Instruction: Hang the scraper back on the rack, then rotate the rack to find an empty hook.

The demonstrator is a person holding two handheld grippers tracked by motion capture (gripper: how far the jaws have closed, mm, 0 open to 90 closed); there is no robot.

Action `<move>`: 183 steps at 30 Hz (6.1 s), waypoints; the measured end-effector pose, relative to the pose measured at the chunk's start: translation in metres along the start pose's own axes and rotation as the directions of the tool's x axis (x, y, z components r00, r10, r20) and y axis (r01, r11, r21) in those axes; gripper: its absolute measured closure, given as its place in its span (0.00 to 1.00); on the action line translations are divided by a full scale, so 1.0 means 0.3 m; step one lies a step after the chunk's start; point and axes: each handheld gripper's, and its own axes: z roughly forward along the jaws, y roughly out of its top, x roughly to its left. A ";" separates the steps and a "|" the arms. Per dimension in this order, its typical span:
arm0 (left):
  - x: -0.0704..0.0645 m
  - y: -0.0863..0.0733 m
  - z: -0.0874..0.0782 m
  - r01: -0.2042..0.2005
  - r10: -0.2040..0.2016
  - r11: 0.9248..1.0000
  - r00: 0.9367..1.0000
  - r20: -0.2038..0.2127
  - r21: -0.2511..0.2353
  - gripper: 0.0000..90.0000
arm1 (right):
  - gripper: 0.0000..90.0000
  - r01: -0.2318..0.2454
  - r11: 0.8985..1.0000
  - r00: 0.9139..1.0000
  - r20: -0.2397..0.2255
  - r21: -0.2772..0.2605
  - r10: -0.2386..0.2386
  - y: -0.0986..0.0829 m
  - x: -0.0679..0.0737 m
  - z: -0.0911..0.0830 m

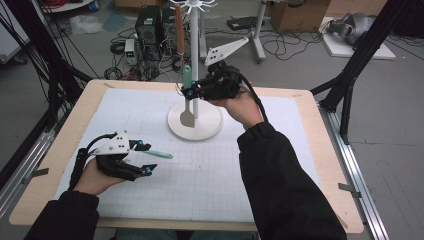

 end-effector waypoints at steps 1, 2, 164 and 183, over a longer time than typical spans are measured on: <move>0.000 0.000 0.000 0.006 -0.006 1.000 1.000 0.000 -0.005 0.37 | 0.92 0.000 1.000 1.000 0.003 0.001 0.000 0.008 -0.004 -0.001; 0.001 -0.001 -0.001 0.006 -0.006 1.000 1.000 0.000 -0.007 0.37 | 0.92 0.004 1.000 1.000 0.006 0.002 -0.004 0.016 -0.009 0.000; 0.047 -0.023 -0.047 0.037 -0.040 0.998 0.998 -0.053 -0.047 0.33 | 0.99 -0.064 0.977 0.963 0.245 -0.202 0.114 0.274 -0.185 -0.195; 0.041 -0.020 -0.043 0.033 -0.035 0.998 0.998 -0.050 -0.045 0.33 | 0.99 -0.053 0.977 0.960 0.260 -0.207 0.107 0.294 -0.171 -0.166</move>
